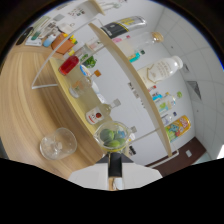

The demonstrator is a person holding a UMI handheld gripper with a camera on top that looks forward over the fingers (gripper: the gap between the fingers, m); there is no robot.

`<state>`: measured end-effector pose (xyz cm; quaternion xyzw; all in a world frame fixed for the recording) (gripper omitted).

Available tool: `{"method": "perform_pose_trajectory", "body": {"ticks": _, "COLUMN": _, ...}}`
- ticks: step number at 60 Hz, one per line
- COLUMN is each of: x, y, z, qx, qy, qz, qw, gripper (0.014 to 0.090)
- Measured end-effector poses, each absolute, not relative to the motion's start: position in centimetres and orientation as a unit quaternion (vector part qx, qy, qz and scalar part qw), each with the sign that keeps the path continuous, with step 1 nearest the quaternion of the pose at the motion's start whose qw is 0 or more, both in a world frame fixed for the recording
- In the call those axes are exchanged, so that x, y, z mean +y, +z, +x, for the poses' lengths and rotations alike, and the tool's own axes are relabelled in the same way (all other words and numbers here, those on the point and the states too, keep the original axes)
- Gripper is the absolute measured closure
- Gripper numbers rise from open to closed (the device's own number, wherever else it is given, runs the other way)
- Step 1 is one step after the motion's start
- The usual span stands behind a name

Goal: Make me a cup of Mojito.

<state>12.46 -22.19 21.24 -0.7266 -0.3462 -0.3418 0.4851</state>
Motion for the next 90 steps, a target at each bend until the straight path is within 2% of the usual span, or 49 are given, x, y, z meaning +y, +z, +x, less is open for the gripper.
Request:
{"method": "perform_pose_trajectory", "body": {"ticks": 13, "x": -20.8, "y": 22.4, "z": 11.0, "qx": -0.488, "qy": -0.447, "qz": -0.595, "qw": 0.456, "gripper": 0.0895}}
{"method": "perform_pose_trajectory", "body": {"ticks": 24, "x": -20.9, "y": 21.4, "z": 9.7, "qx": -0.567, "qy": -0.477, "qz": -0.516, "qw": 0.429, "gripper": 0.0893}}
{"method": "perform_pose_trajectory", "body": {"ticks": 36, "x": -20.8, "y": 20.7, "z": 9.5, "qx": -0.6, "qy": -0.5, "qz": -0.475, "qw": 0.407, "gripper": 0.0893}}
{"method": "perform_pose_trajectory", "body": {"ticks": 44, "x": -21.0, "y": 20.3, "z": 9.5, "qx": -0.603, "qy": -0.494, "qz": -0.474, "qw": 0.41, "gripper": 0.0893}}
{"method": "perform_pose_trajectory", "body": {"ticks": 53, "x": -21.7, "y": 20.9, "z": 9.5, "qx": -0.58, "qy": -0.473, "qz": -0.506, "qw": 0.428, "gripper": 0.0894}}
{"method": "perform_pose_trajectory", "body": {"ticks": 56, "x": -22.0, "y": 21.6, "z": 9.3, "qx": -0.559, "qy": -0.458, "qz": -0.527, "qw": 0.448, "gripper": 0.0893}}
{"method": "perform_pose_trajectory", "body": {"ticks": 68, "x": -23.0, "y": 26.3, "z": 11.4, "qx": -0.386, "qy": -0.351, "qz": -0.656, "qw": 0.545, "gripper": 0.0893}}
{"method": "perform_pose_trajectory", "body": {"ticks": 74, "x": -24.0, "y": 26.9, "z": 13.8, "qx": -0.27, "qy": -0.258, "qz": -0.726, "qw": 0.577, "gripper": 0.0892}}
{"method": "perform_pose_trajectory", "body": {"ticks": 82, "x": -25.1, "y": 24.2, "z": 17.5, "qx": -0.141, "qy": -0.136, "qz": -0.795, "qw": 0.575, "gripper": 0.0892}}
{"method": "perform_pose_trajectory", "body": {"ticks": 90, "x": -25.6, "y": 17.6, "z": 21.0, "qx": -0.059, "qy": -0.064, "qz": -0.845, "qw": 0.528, "gripper": 0.0892}}
